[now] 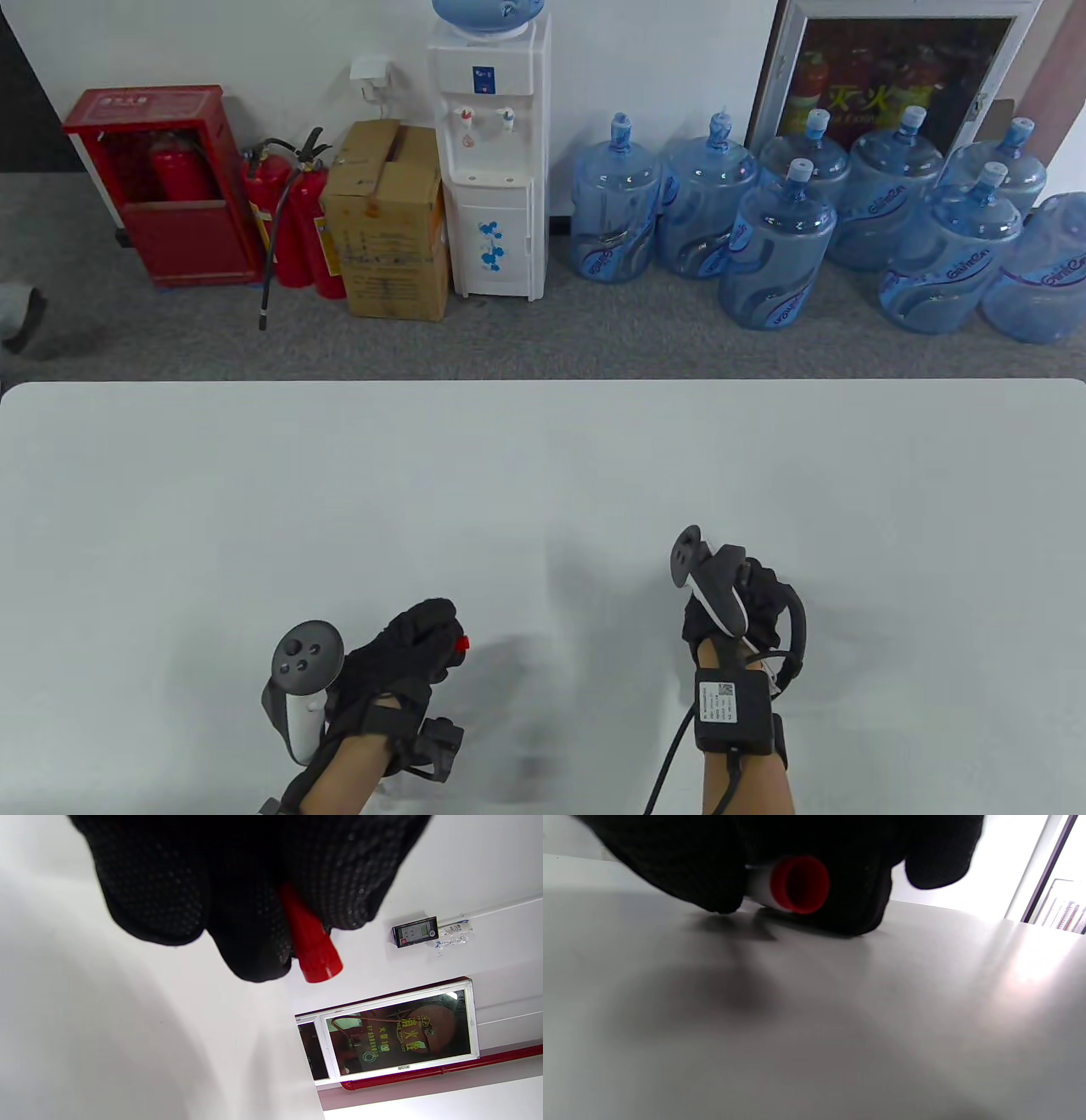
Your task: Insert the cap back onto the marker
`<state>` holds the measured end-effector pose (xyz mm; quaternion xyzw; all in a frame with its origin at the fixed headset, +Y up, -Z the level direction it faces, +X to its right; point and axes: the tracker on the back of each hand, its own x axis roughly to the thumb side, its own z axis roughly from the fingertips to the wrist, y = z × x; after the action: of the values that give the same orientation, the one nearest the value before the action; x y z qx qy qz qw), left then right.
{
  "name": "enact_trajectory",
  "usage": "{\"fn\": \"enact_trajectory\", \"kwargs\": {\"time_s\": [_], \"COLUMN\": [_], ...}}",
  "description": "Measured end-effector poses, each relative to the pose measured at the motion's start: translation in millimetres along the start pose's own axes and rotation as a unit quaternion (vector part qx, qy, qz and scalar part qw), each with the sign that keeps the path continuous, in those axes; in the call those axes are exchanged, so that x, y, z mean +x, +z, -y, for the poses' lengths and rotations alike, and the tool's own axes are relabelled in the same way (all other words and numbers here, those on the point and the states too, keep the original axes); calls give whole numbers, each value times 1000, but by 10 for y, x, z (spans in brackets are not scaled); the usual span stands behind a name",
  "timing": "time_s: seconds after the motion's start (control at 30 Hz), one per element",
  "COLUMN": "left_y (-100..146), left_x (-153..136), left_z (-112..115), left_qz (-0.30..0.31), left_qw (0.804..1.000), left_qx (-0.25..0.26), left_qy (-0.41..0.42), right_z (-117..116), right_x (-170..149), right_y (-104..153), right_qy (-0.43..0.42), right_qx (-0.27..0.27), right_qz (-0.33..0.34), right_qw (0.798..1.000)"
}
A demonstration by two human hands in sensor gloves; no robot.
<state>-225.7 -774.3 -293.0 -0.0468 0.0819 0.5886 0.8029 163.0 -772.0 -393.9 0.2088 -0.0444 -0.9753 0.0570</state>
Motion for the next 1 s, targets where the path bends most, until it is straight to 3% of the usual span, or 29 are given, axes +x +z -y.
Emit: {"fn": "enact_trajectory", "kwargs": {"time_s": [0.33,0.63,1.0], "left_y": [-7,-17,-14], "left_x": [-2,-11,-26], "left_z": [-12,-31,-25], "left_qz": [-3,-9,-5], "left_qw": [1000,1000,1000], "left_qx": [-5,-5,-7], "left_qy": [10,18,22], "right_z": [220,458,472], "right_x": [99,18,-75], "right_y": [60,376,611], "right_qy": [-22,-60,-98], "right_qx": [-59,-103,-118], "right_qz": [25,45,51], "right_qw": [998,992,987]}}
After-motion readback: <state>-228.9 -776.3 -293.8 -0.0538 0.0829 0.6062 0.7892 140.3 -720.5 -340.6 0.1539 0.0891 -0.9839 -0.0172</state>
